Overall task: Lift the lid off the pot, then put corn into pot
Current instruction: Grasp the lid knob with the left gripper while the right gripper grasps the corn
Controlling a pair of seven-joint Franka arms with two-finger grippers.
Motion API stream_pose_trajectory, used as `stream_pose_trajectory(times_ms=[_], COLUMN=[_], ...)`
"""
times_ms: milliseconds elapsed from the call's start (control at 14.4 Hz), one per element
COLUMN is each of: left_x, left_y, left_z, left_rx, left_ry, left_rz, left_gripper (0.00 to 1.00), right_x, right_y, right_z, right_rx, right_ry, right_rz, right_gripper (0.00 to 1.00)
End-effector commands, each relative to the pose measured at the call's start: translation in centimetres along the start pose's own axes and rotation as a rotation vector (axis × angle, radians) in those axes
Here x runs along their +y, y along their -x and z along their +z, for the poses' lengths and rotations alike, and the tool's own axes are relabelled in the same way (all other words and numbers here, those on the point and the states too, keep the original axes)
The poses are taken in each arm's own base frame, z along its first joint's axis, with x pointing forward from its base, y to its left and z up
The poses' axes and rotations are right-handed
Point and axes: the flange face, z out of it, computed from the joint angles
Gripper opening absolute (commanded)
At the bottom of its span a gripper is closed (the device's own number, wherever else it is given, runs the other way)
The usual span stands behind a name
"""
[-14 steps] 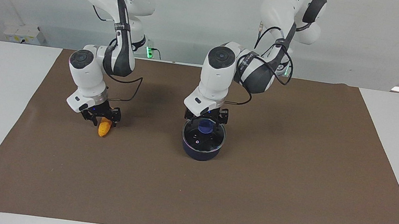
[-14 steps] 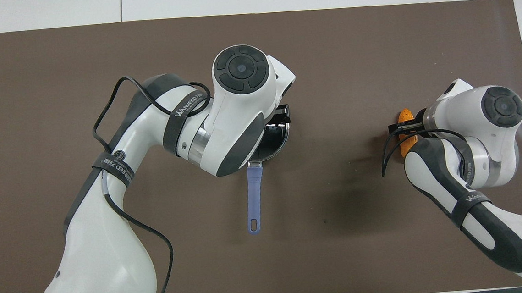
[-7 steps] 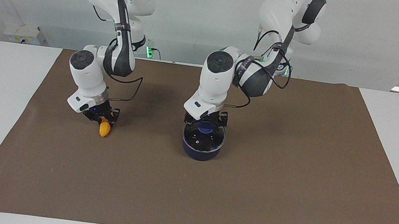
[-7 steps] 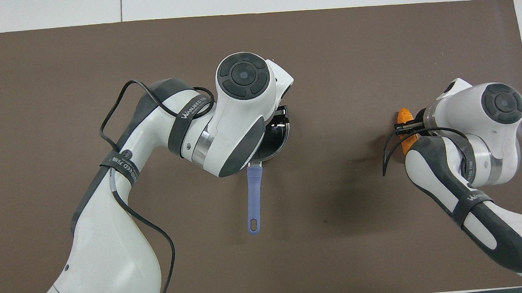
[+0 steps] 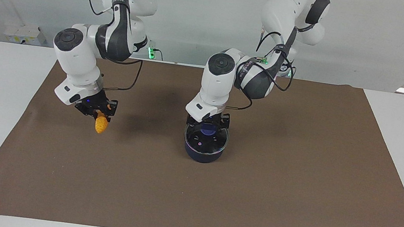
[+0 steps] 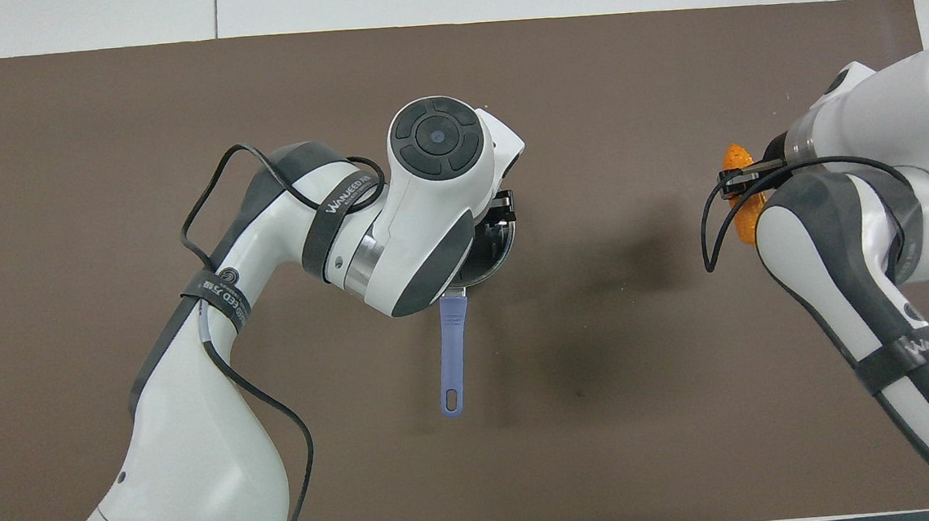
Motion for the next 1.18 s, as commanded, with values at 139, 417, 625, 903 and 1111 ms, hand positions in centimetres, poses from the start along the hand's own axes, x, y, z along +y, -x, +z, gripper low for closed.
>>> stream_pose_trajectory(times_ms=[139, 417, 625, 903, 1111], left_x=[-0.4, -0.7, -0.7, -0.7, -1.2], left_y=[0.5, 0.6, 0.6, 0.6, 0.5], left_z=[-0.8, -1.0, -0.9, -1.3, -1.8], left_rx=[0.002, -0.008, -0.012, -0.009, -0.01], left_ry=[-0.028, -0.032, -0.032, -0.026, -0.027], left_rz=[-0.01, -0.014, -0.015, -0.018, -0.021], left_gripper=[0.98, 0.8, 0.64, 0.4, 0.33], right_x=[-1.7, -5.3, -7.6, -10.5, -10.7], right_y=[-1.7, -1.6, -1.5, -1.4, -1.4], right_z=[-6.5, -11.3, -14.5, -14.3, -14.4], right_rx=[-0.023, -0.022, -0.017, -0.012, -0.005], right_ry=[-0.048, -0.052, -0.053, -0.053, -0.054], right_rz=[0.013, 0.017, 0.024, 0.034, 0.037], right_gripper=[0.0, 0.0, 0.0, 0.0, 0.0])
